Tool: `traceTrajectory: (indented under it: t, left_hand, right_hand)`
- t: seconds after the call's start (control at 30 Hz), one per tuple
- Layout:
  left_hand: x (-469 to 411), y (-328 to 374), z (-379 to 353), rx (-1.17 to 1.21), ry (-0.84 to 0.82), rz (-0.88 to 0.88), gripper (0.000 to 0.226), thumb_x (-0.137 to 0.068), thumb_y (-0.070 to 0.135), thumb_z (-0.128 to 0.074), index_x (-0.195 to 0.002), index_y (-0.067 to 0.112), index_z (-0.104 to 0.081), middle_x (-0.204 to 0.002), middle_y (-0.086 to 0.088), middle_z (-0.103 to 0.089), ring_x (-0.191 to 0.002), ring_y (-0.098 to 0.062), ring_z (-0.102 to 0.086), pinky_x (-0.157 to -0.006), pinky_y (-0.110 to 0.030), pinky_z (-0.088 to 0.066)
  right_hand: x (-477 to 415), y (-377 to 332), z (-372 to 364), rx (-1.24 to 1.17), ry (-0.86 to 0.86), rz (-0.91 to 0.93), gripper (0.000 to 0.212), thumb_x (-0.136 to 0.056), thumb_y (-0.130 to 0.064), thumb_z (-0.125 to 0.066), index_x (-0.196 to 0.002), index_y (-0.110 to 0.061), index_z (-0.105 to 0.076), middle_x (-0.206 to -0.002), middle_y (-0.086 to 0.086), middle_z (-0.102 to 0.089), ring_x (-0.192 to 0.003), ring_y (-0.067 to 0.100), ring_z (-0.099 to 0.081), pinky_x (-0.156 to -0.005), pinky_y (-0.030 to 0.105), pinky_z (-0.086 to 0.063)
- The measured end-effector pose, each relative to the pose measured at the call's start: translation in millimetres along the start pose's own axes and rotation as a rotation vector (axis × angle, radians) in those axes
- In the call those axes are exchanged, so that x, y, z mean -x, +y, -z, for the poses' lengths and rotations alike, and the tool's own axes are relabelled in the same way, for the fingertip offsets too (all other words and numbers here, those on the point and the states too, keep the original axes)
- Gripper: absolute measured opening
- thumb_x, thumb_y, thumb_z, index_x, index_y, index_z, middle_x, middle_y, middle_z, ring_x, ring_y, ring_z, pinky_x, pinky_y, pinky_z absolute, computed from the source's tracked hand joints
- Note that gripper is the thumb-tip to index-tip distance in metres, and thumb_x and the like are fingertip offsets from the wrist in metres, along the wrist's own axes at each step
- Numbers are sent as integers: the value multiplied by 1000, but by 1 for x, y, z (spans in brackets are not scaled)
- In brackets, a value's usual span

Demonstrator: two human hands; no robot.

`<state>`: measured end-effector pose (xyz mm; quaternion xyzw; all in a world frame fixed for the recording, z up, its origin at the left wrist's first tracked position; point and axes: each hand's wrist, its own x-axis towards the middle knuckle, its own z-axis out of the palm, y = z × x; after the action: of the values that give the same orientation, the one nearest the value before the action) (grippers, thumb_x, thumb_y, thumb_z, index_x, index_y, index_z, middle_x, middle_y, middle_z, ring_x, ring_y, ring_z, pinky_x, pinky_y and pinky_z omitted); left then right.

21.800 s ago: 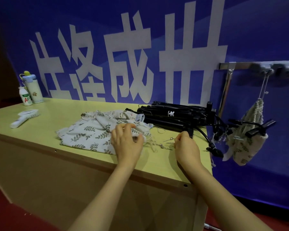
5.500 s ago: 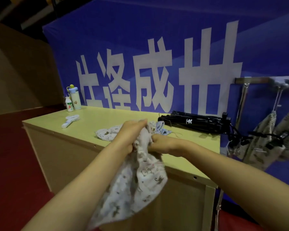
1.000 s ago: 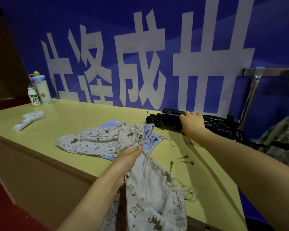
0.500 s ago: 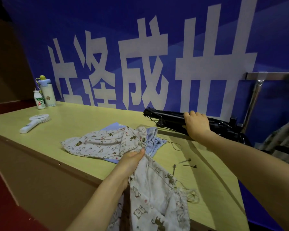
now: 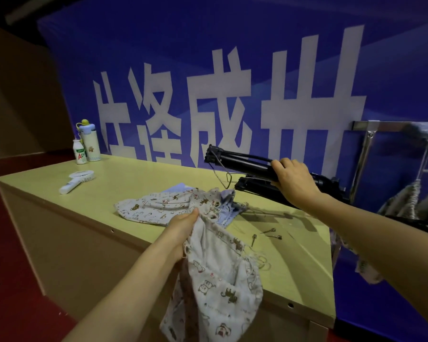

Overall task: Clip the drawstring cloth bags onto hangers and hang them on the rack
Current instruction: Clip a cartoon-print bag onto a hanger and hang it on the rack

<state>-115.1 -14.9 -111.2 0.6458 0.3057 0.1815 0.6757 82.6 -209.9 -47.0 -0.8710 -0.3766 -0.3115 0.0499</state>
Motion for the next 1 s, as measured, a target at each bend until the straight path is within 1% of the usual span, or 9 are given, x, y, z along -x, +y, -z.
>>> traceTrajectory:
  t: [0.13,0.3,0.43,0.57,0.6,0.7,0.8,0.9,1.0]
  left_hand:
    - [14,1,9,-2,7,-23,68,-77,57,-59,-130,15,-55,-123,-16,-63,-113,-33,-59,-104,-49,-43]
    - [23,6,21,14,46,-10,61,-86,50,-56,-135,14,-50,-140,-13,-51,-128,-33,-48,-108,-52,-36]
    - [11,1,27,12,43,0,68,-79,57,-59,-133,16,-53,-138,-14,-54,-124,-35,-51,-106,-54,-39]
    - [5,0,25,-20,36,-25,61,-89,50,-51,-137,13,-48,-131,-13,-57,-120,-33,-54,-106,-49,-40]
    - [2,-1,25,-23,36,-22,59,-91,48,-50,-137,12,-47,-134,-13,-55,-122,-33,-52,-106,-49,-40]
    - [-12,-7,25,17,15,-17,58,-92,45,-51,-139,12,-45,-144,-11,-47,-130,-32,-46,-109,-47,-37]
    - [-24,-12,21,40,-20,-1,58,-89,49,-53,-135,14,-50,-139,-12,-52,-123,-33,-52,-106,-49,-41]
    - [-34,-17,20,31,-27,6,55,-89,47,-55,-132,13,-53,-133,-13,-57,-118,-34,-56,-103,-49,-44]
    - [-41,-20,24,52,-54,6,57,-85,50,-59,-128,13,-57,-132,-14,-58,-117,-34,-58,-102,-50,-44]
  right_hand:
    - [8,-11,2,30,-20,57,45,-90,-27,-58,-130,-14,-42,-121,13,-54,-102,32,-52,-82,38,-40]
    - [6,-20,9,24,57,98,44,-88,-23,-63,-128,-12,-48,-117,14,-58,-98,32,-54,-82,41,-42]
    - [-5,-20,19,-10,147,84,42,-86,-18,-65,-124,-8,-53,-114,19,-59,-97,36,-55,-80,44,-43]
    - [-17,-25,22,-23,196,89,42,-85,-16,-67,-124,-8,-54,-111,19,-60,-95,36,-55,-78,43,-43]
    - [-21,-28,22,-24,204,95,42,-84,-14,-67,-123,-8,-55,-110,18,-61,-94,37,-56,-78,43,-43]
    - [-32,-38,15,-14,211,106,41,-79,-10,-70,-118,-9,-58,-103,16,-63,-88,36,-56,-74,40,-42]
    - [-43,-48,3,34,205,106,47,-66,-7,-78,-109,-14,-60,-97,11,-64,-81,31,-56,-70,35,-42]
    - [-51,-53,-9,32,210,119,50,-64,-7,-79,-110,-16,-60,-101,10,-64,-83,30,-57,-72,35,-43]
    - [-57,-46,-13,-3,204,130,45,-78,-8,-70,-120,-14,-55,-112,13,-60,-94,33,-55,-81,39,-42]
